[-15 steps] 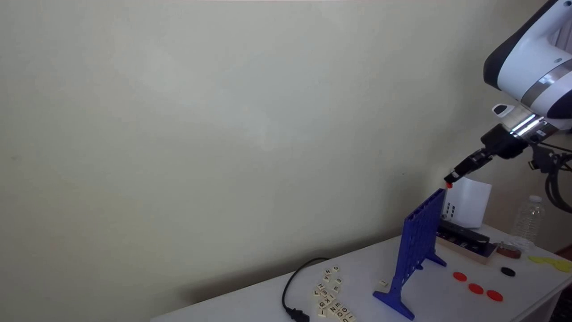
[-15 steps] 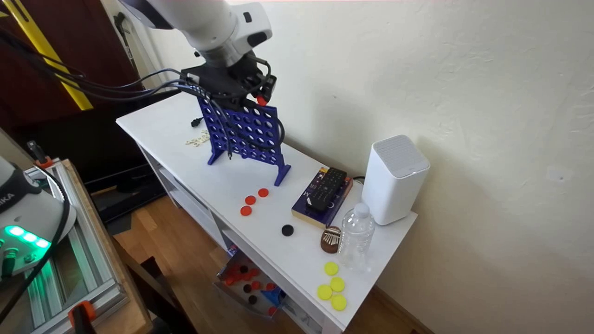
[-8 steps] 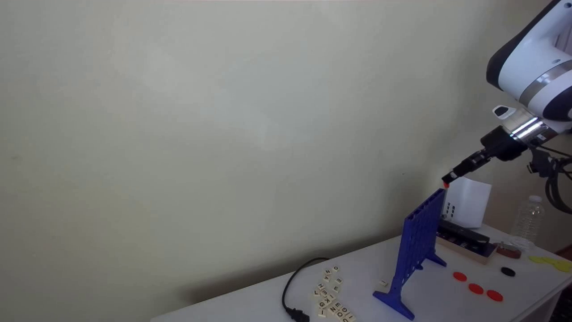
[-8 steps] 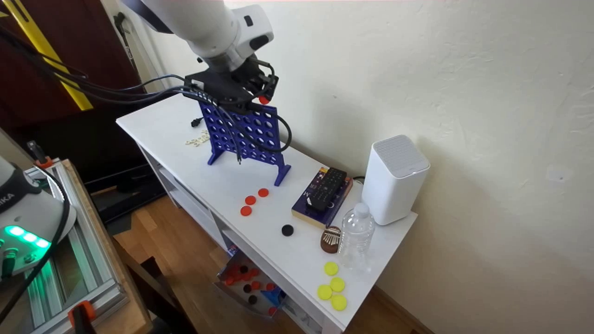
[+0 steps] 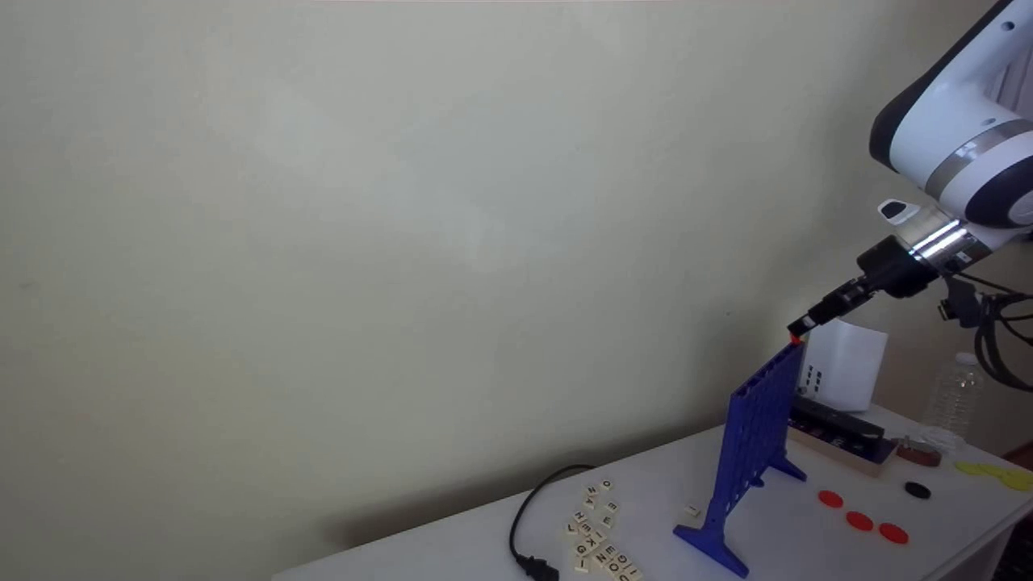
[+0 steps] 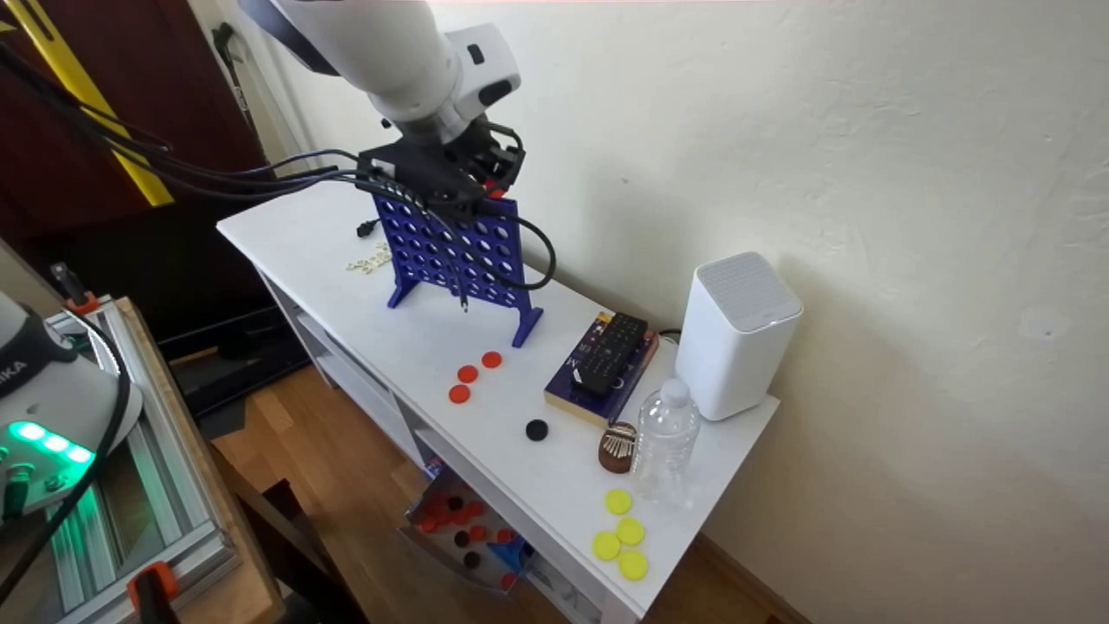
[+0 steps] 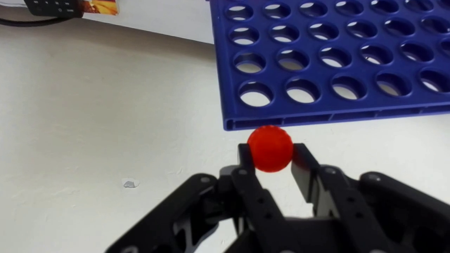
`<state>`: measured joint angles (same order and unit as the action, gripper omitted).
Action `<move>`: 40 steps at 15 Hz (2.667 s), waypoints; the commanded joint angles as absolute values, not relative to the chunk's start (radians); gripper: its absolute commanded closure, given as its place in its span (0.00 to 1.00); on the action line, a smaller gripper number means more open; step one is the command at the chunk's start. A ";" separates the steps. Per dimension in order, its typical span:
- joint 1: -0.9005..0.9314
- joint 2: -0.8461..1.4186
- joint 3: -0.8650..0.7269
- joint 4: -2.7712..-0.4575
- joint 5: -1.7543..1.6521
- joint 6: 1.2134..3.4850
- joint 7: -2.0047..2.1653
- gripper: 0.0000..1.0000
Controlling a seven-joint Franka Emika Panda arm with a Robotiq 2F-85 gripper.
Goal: Put the orange circle inside the blue object
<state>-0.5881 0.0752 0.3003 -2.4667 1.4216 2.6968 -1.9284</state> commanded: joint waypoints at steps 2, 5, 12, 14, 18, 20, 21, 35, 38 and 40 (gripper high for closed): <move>-0.594 0.091 0.299 -2.444 1.483 2.663 -1.994 0.92; -0.593 0.099 0.299 -2.440 1.489 2.669 -2.004 0.92; -0.595 0.105 0.297 -2.443 1.485 2.672 -2.010 0.92; -0.597 0.102 0.296 -2.444 1.483 2.671 -2.009 0.92; -0.605 0.096 0.293 -2.451 1.485 2.667 -2.013 0.92; -0.610 0.096 0.291 -2.452 1.485 2.666 -2.015 0.92; -0.611 0.097 0.291 -2.451 1.487 2.666 -2.016 0.92; -0.613 0.119 0.295 -2.443 1.528 2.660 -2.063 0.92; -0.611 0.123 0.296 -2.445 1.525 2.663 -2.065 0.92; -0.611 0.126 0.296 -2.447 1.526 2.665 -2.068 0.92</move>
<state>-0.6091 0.1143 0.2951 -2.4542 1.4881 2.6656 -2.0230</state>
